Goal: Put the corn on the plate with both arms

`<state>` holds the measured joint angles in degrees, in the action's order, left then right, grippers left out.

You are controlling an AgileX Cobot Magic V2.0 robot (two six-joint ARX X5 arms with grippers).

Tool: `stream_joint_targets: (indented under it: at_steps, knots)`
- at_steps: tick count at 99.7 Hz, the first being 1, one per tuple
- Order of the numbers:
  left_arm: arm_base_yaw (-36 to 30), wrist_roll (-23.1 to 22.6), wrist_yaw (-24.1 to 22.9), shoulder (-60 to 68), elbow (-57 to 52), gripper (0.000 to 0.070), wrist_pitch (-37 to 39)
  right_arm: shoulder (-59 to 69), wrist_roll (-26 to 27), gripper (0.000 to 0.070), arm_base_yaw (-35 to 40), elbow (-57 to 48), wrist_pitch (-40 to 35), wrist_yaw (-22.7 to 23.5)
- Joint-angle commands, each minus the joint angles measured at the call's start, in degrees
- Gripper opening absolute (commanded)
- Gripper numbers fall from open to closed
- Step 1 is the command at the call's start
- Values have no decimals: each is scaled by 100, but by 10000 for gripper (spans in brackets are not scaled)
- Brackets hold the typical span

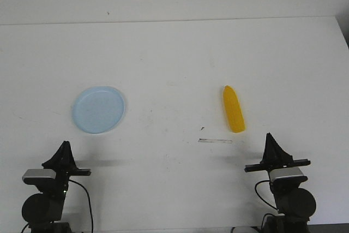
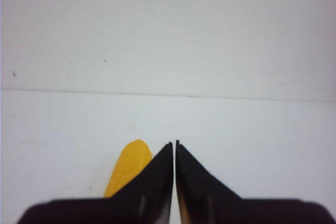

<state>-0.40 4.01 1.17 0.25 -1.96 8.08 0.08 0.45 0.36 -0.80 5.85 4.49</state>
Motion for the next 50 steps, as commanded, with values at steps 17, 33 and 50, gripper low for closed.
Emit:
stream_joint_targets:
  at_steps: [17,33,50]
  knots:
    - [2,13,-35,-7,120,1,59,0,81,5,0,9,59,2]
    - [2,13,-37,-7,120,1,72,0,81,5,0,9,59,0]
    - [4,-162,-52,-7,120,1,98,0,81,5,0,9,59,0]
